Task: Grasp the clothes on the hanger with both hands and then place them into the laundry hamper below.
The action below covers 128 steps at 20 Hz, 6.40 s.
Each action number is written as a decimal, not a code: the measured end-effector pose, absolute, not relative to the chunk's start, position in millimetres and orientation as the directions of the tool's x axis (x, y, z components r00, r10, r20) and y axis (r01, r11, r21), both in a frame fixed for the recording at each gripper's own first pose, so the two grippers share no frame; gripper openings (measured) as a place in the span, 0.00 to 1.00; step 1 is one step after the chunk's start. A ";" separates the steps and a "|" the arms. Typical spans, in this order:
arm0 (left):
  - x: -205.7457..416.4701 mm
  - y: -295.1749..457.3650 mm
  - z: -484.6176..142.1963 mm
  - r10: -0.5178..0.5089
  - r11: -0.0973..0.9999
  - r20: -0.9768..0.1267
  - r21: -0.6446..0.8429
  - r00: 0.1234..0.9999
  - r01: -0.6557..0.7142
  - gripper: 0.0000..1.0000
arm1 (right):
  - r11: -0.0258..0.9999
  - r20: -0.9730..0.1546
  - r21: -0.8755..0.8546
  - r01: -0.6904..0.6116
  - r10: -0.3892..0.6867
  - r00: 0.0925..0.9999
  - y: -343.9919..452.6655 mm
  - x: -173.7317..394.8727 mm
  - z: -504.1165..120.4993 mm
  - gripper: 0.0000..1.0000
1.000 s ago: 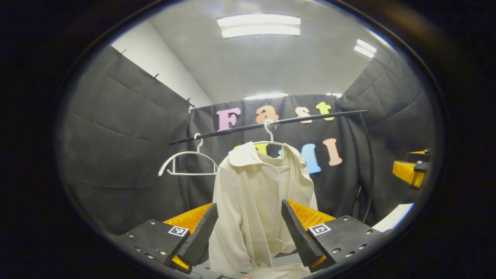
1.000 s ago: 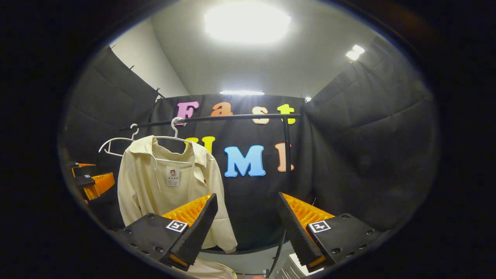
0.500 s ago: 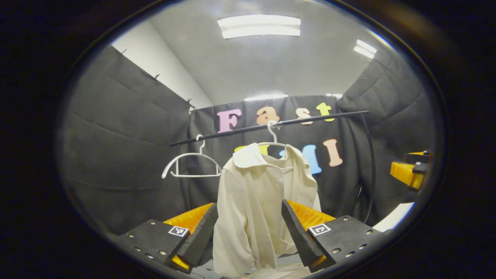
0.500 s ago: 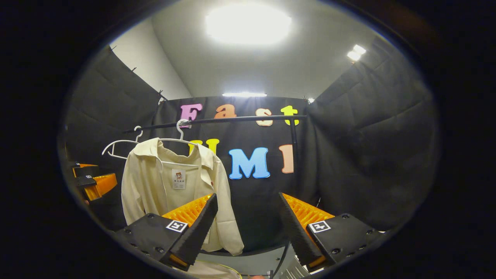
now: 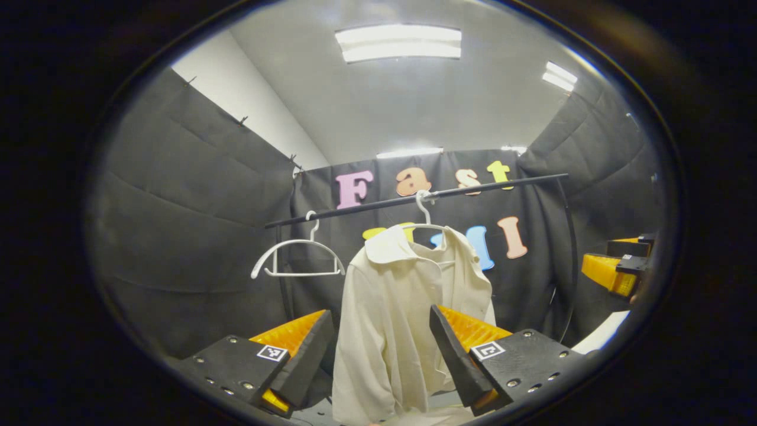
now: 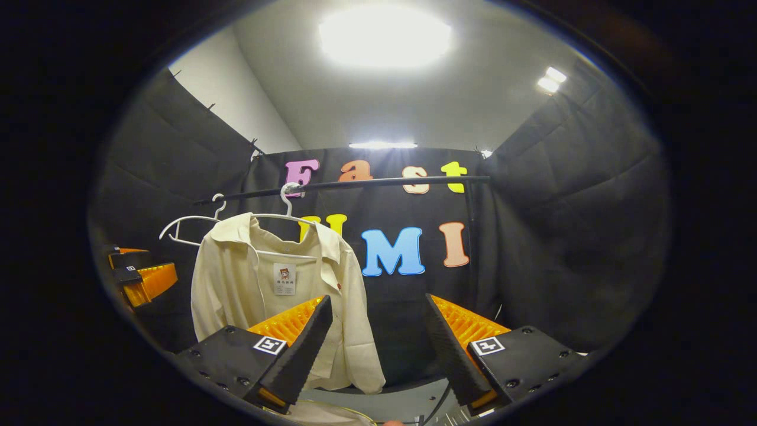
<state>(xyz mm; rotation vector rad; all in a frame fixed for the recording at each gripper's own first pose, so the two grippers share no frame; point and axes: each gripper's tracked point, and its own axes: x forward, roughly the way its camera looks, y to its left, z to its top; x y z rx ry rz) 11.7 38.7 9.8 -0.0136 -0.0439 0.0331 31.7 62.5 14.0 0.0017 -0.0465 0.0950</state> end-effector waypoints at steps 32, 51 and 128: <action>171.9 -42.4 -20.5 0.229 0.972 0.013 0.042 0.973 -0.229 0.96 | 0.864 0.096 0.106 -0.493 0.484 0.870 155.6 242.4 -17.8 0.98; 240.2 -4.2 -36.5 0.405 0.905 -0.013 0.147 0.914 -0.399 0.95 | 0.803 -0.026 0.198 -0.562 0.578 0.816 227.5 310.9 -52.7 0.97; 196.6 135.1 -52.4 0.343 0.938 -0.045 0.077 0.938 -0.339 0.02 | 0.892 -0.221 0.317 -0.323 0.401 0.889 140.7 380.1 -125.0 0.06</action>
